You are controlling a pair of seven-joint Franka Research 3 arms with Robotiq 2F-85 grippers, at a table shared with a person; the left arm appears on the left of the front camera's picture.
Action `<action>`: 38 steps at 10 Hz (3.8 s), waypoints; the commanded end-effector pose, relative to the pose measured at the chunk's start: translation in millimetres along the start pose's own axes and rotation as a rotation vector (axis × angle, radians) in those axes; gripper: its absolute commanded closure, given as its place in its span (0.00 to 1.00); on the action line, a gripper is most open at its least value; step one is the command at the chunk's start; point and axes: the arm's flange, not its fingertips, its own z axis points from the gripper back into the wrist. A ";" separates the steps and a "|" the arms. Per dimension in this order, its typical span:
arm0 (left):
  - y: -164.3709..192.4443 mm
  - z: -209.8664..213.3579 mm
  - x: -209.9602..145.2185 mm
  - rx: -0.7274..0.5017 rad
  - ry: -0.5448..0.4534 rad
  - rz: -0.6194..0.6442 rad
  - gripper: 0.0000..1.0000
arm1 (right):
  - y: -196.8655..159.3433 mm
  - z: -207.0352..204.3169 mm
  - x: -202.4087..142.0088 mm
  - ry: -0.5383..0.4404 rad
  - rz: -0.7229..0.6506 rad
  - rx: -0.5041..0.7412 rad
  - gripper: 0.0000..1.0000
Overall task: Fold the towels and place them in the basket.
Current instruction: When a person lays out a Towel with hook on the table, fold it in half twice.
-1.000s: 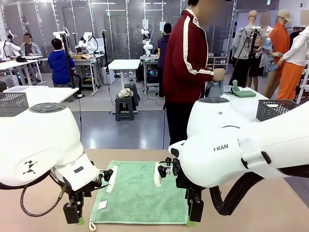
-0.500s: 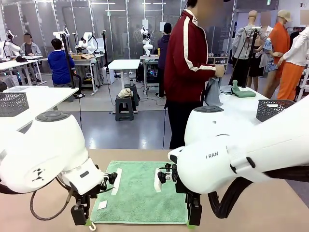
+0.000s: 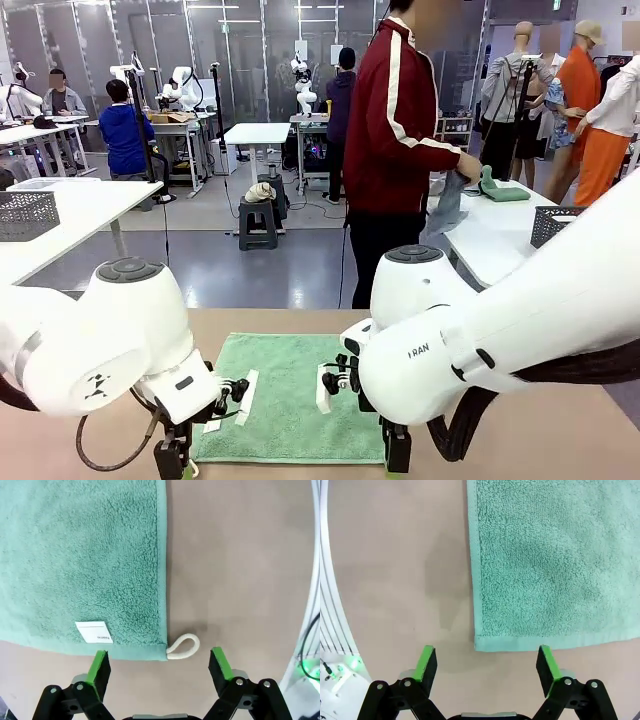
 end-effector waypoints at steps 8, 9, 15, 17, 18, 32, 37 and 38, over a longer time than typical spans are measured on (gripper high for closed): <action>0.6 -29.2 -14.1 0.061 0.007 -0.040 0.00 | -10.2 -20.7 8.6 0.021 -0.029 -0.007 0.00; 0.9 -30.8 -13.8 0.060 -0.001 -0.042 0.00 | -10.8 -22.1 7.5 0.021 -0.033 -0.005 0.00; 2.5 -28.8 -13.2 0.014 -0.006 -0.044 0.50 | -9.8 -24.9 3.5 0.006 -0.042 0.000 0.54; 3.4 -27.1 -11.7 -0.002 -0.006 -0.048 0.70 | -9.3 -25.5 3.3 0.005 -0.039 0.000 0.74; 4.3 -26.0 -11.3 -0.013 -0.007 -0.051 0.80 | -8.8 -25.2 3.1 0.003 -0.036 0.002 0.80; 9.7 6.1 -14.9 -0.076 -0.009 -0.088 1.00 | 7.1 -6.5 12.1 0.011 -0.011 -0.016 1.00; 9.7 6.5 -17.7 -0.063 -0.008 -0.089 0.94 | 4.4 -9.9 12.8 0.016 -0.010 -0.009 1.00; 10.6 6.3 -18.0 -0.064 -0.010 -0.090 0.87 | 3.9 -9.6 13.1 0.016 -0.010 -0.009 1.00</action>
